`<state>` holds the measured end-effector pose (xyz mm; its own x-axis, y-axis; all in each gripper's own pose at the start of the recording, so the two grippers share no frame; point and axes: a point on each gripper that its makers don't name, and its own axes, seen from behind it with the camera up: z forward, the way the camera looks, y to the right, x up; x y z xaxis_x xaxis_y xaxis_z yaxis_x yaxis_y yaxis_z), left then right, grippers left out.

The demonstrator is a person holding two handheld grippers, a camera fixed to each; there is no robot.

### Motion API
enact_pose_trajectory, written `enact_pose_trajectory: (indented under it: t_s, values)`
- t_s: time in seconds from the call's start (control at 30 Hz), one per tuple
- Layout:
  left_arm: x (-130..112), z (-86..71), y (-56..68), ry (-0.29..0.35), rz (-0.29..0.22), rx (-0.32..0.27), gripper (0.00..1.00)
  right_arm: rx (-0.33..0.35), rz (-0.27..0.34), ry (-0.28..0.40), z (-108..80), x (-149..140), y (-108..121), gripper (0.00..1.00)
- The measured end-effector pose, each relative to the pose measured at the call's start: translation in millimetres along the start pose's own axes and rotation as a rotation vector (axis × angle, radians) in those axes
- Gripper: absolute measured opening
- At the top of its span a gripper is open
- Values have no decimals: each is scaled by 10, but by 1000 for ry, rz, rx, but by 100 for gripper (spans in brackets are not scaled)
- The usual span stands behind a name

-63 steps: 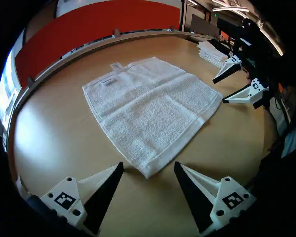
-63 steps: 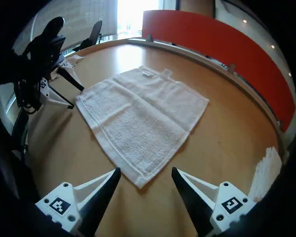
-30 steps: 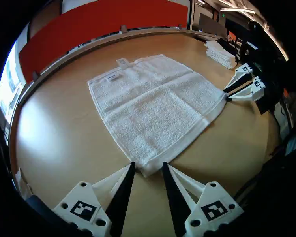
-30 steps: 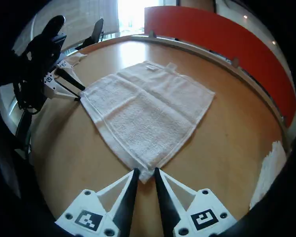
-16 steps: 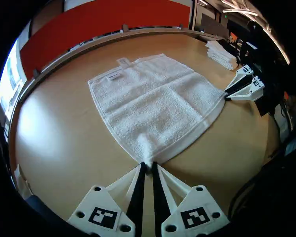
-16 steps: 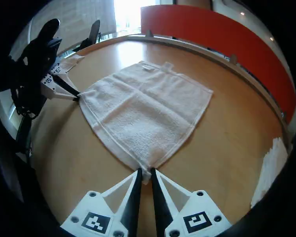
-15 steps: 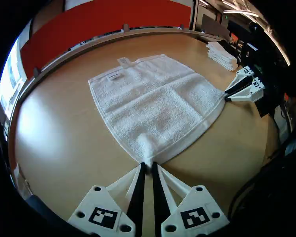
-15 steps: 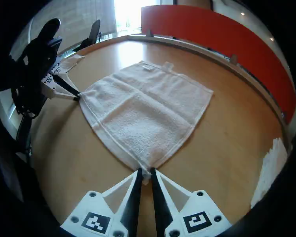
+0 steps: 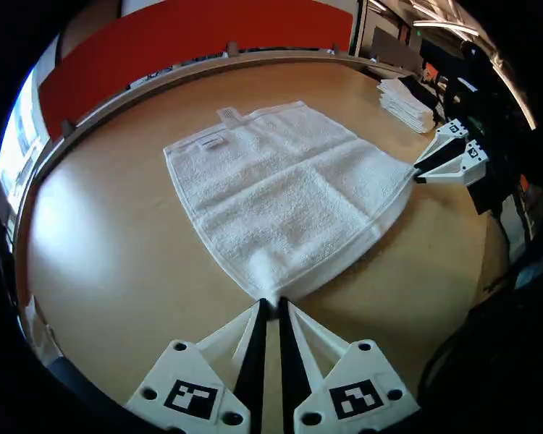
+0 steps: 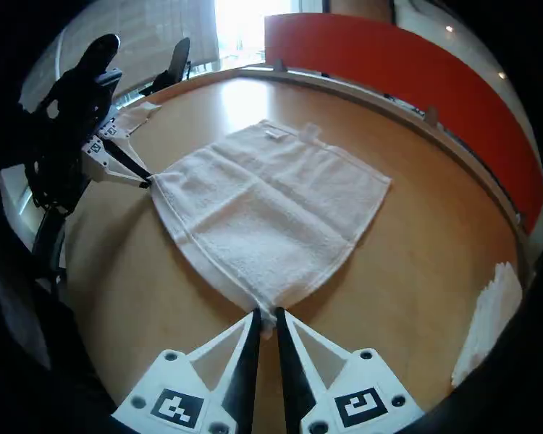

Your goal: Fold towel

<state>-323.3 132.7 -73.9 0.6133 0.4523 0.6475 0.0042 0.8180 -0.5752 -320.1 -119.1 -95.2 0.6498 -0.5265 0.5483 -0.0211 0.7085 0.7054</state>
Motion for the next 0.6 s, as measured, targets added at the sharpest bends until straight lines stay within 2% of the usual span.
enact_pose_trajectory:
  t_s: [0.3,0.6]
  values:
    - [182,-298,37,30,-38,4,11,-25,-16,48,-245,237,21,16]
    - [381,-606,16,58,-66,21,11,-27,-13,91,-500,462,-40,15]
